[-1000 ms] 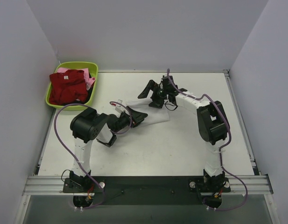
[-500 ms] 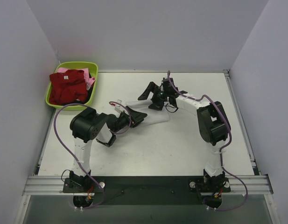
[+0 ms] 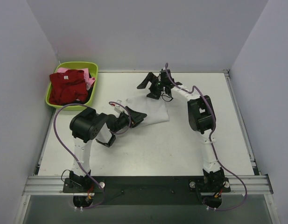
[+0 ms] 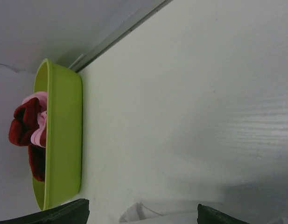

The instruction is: Fold and stack the t-shirts

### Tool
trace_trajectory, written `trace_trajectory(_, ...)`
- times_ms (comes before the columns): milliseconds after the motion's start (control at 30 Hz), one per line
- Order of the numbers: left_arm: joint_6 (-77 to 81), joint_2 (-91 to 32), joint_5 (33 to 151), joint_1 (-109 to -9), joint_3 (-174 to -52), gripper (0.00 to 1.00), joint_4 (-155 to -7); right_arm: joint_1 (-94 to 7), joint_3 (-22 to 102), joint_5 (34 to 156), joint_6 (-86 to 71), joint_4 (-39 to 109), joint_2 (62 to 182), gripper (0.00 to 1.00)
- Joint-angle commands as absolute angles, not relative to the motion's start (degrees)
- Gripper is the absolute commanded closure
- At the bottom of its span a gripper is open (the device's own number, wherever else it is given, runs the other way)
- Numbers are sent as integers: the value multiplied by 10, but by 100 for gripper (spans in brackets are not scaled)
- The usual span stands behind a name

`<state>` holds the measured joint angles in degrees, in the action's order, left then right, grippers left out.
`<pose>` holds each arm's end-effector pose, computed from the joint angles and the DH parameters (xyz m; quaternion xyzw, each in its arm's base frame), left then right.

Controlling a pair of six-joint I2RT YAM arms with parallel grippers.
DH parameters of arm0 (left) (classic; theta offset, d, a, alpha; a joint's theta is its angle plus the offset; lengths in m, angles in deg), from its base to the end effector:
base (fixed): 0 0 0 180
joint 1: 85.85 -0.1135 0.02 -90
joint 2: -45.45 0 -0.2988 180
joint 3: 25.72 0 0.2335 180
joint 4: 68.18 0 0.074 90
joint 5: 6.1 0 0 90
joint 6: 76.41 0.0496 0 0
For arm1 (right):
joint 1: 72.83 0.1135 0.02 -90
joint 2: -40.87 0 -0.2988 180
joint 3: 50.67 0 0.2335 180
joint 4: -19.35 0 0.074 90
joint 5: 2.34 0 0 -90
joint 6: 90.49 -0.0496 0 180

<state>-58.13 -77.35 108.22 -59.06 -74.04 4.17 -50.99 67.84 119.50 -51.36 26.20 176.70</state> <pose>0.3152 -0.1821 0.1352 -0.1339 0.7064 -0.6129 0.3278 0.5130 0.2338 0.2046 0.0580 0.8189 0.4952 0.2843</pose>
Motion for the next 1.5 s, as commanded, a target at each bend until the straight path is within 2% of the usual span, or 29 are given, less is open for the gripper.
trace_trajectory(0,-549,-813,1098,-596,-696,3,66,-534,756,1205,-495,264,1792,0)
trace_trajectory(200,-548,-790,1111,-596,-691,3,60,-556,759,1180,-444,254,1756,0)
trace_trajectory(367,-541,-709,1126,-591,-712,3,7,-563,604,1145,-400,193,1623,0)
trace_trajectory(567,-490,-606,1144,-584,-786,3,-171,-563,450,1146,-407,144,1452,0)
trace_trajectory(733,-416,-564,1140,-584,-883,3,-335,-561,326,1154,-420,111,1388,0)
trace_trajectory(800,-394,-572,1134,-585,-935,3,-398,-561,276,1164,-439,81,1368,0)
trace_trajectory(1033,-373,-678,1150,-610,-1040,3,-418,-557,167,1175,-470,13,1319,0)
trace_trajectory(1467,-343,-782,1169,-666,-1122,3,-439,-540,132,1186,-459,19,1277,0)
